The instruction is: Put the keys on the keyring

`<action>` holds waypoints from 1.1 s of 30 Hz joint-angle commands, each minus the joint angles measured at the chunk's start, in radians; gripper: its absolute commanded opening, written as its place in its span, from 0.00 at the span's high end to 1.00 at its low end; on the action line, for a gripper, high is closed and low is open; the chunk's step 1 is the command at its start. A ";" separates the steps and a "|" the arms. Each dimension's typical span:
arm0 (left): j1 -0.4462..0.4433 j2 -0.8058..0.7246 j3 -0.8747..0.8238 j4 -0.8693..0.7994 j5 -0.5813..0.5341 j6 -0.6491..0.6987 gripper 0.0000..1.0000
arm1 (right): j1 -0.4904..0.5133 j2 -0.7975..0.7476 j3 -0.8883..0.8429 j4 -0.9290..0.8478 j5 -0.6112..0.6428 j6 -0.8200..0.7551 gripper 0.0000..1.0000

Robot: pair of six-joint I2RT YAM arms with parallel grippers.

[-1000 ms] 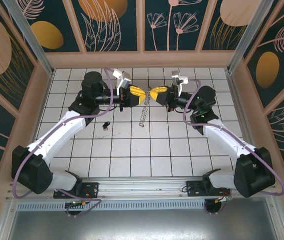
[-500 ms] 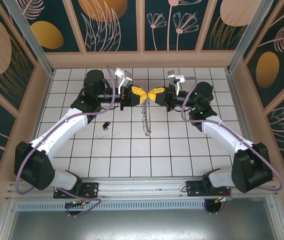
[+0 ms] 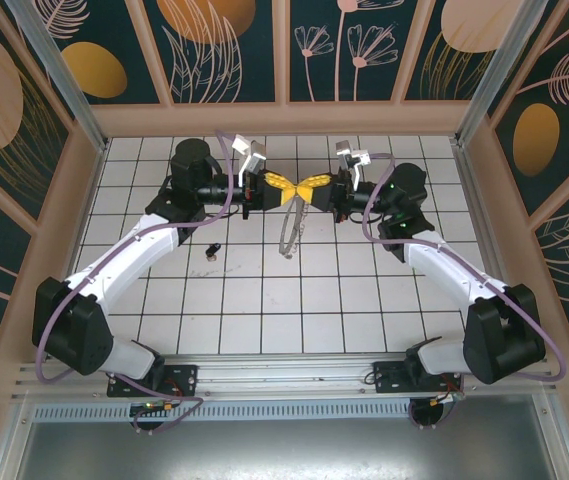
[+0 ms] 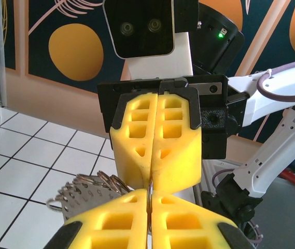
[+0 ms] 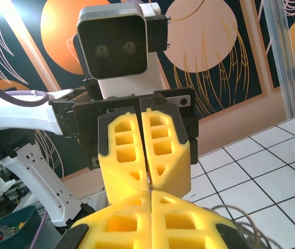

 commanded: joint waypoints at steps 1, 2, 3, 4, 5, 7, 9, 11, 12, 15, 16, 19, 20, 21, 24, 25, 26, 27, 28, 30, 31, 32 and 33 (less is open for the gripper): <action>0.004 0.012 0.001 0.050 0.047 -0.019 0.94 | -0.008 -0.001 0.034 0.047 -0.007 -0.017 1.00; 0.004 0.015 0.001 0.057 0.055 -0.023 0.95 | -0.009 -0.002 0.032 0.049 -0.006 -0.015 1.00; 0.004 0.016 0.001 0.062 0.059 -0.029 0.96 | -0.009 -0.002 0.031 0.052 -0.005 -0.013 1.00; 0.004 0.018 0.000 0.068 0.066 -0.033 0.98 | -0.009 0.000 0.031 0.055 -0.006 -0.012 1.00; 0.004 0.020 0.000 0.073 0.073 -0.039 0.99 | -0.010 0.000 0.031 0.055 -0.004 -0.012 1.00; 0.004 0.025 0.000 0.084 0.084 -0.049 0.99 | -0.008 0.002 0.028 0.061 -0.005 -0.008 1.00; 0.004 0.029 0.001 0.089 0.096 -0.052 1.00 | -0.010 0.004 0.029 0.067 -0.004 -0.004 1.00; 0.004 0.031 0.001 0.093 0.102 -0.055 1.00 | -0.010 0.005 0.026 0.072 -0.004 -0.001 1.00; 0.004 0.031 0.001 0.094 0.106 -0.058 1.00 | -0.010 0.006 0.026 0.075 -0.003 0.000 1.00; 0.003 0.034 0.003 0.095 0.120 -0.058 1.00 | -0.009 0.010 0.025 0.079 0.001 0.004 1.00; 0.003 0.034 0.003 0.093 0.124 -0.055 1.00 | -0.008 0.011 0.024 0.084 0.004 0.005 1.00; 0.002 0.036 0.004 0.078 0.125 -0.043 1.00 | -0.009 0.018 0.024 0.099 0.007 0.015 1.00; 0.002 0.038 0.003 0.069 0.123 -0.033 1.00 | -0.010 0.021 0.024 0.102 0.008 0.017 1.00; 0.002 0.038 0.004 0.059 0.117 -0.027 1.00 | -0.010 0.024 0.023 0.106 0.008 0.019 1.00; 0.002 0.034 -0.002 0.042 0.084 -0.003 1.00 | -0.009 0.034 0.024 0.116 0.011 0.024 1.00; 0.002 0.031 -0.005 0.039 0.067 0.005 1.00 | -0.010 0.036 0.024 0.119 0.012 0.024 1.00; 0.002 0.026 -0.011 0.038 0.053 0.012 1.00 | -0.011 0.039 0.023 0.120 0.015 0.024 1.00; 0.002 0.022 -0.014 0.040 0.043 0.020 1.00 | -0.010 0.040 0.023 0.119 0.017 0.022 1.00; 0.002 0.014 -0.022 0.046 0.027 0.024 1.00 | -0.011 0.040 0.020 0.119 0.018 0.020 1.00; 0.002 0.006 -0.030 0.058 0.015 0.024 1.00 | -0.013 0.040 0.018 0.120 0.024 0.020 1.00; 0.003 0.005 -0.032 0.060 0.012 0.024 1.00 | -0.015 0.040 0.017 0.121 0.026 0.022 1.00; 0.002 0.002 -0.035 0.070 0.004 0.018 1.00 | -0.016 0.041 0.018 0.121 0.026 0.022 1.00; 0.002 -0.001 -0.040 0.081 -0.003 0.013 1.00 | -0.017 0.040 0.017 0.121 0.027 0.023 1.00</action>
